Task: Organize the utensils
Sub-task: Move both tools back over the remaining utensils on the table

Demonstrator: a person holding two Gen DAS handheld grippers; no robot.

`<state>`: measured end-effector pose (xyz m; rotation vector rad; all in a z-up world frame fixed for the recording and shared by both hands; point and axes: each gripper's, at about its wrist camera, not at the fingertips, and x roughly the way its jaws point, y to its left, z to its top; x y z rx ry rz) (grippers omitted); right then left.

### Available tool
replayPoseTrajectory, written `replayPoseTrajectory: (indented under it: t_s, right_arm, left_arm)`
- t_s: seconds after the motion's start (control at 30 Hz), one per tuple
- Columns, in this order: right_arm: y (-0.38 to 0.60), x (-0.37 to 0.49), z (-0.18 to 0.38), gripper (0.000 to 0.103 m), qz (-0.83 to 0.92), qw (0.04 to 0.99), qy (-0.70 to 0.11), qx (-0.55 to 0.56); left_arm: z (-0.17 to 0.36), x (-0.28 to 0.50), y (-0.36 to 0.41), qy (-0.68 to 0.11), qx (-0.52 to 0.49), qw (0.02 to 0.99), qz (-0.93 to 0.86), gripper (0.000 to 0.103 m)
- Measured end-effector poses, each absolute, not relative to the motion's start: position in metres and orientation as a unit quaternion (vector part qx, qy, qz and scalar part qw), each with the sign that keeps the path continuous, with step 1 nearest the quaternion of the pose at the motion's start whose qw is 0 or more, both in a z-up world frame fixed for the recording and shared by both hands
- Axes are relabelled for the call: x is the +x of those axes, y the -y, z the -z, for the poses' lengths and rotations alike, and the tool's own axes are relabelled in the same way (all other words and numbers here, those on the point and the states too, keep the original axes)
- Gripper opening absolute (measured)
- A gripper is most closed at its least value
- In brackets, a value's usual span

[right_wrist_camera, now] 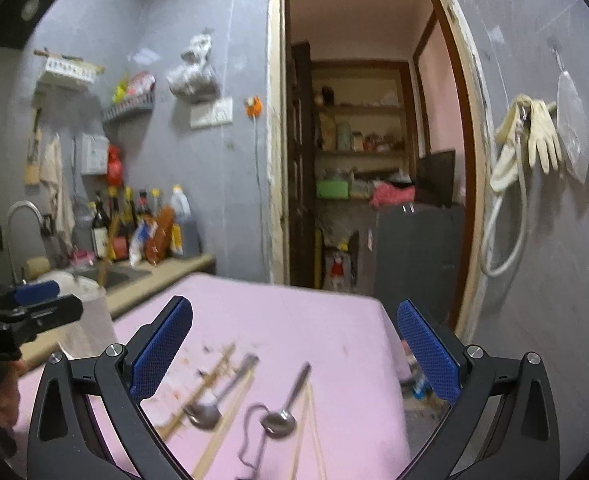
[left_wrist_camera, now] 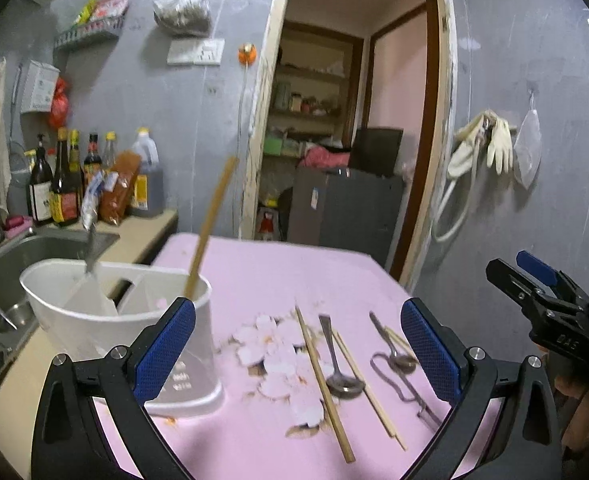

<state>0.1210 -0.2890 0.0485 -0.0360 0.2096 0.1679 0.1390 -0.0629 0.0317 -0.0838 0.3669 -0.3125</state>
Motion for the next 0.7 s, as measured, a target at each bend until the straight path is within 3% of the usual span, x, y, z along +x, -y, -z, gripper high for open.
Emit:
replayPoseTrajectory:
  t_s: [0.13, 0.33, 0.4, 0.7]
  right_arm:
    - [0.298, 0.134, -0.032, 0.095, -0.072, 0.985, -0.155, -0.016]
    - [0.309, 0.153, -0.012, 0.07, -0.064, 0.972, -0.224, -0.013]
    - [0.311, 0.159, -0.006, 0.057, -0.065, 0.967, -0.244, -0.015]
    - [0.306, 0.187, 0.021, 0.03, -0.085, 0.937, -0.338, -0.036]
  left_arm:
    - [-0.017, 0.149, 0.075, -0.216, -0.029, 0.962, 0.162, 0.101]
    - [0.005, 0.166, 0.092, -0.262, -0.007, 0.948, 0.181, 0.1]
    - [0.009, 0.173, 0.096, -0.274, -0.003, 0.944, 0.184, 0.096]
    - [0.033, 0.213, 0.11, -0.357, 0.013, 0.913, 0.198, 0.057]
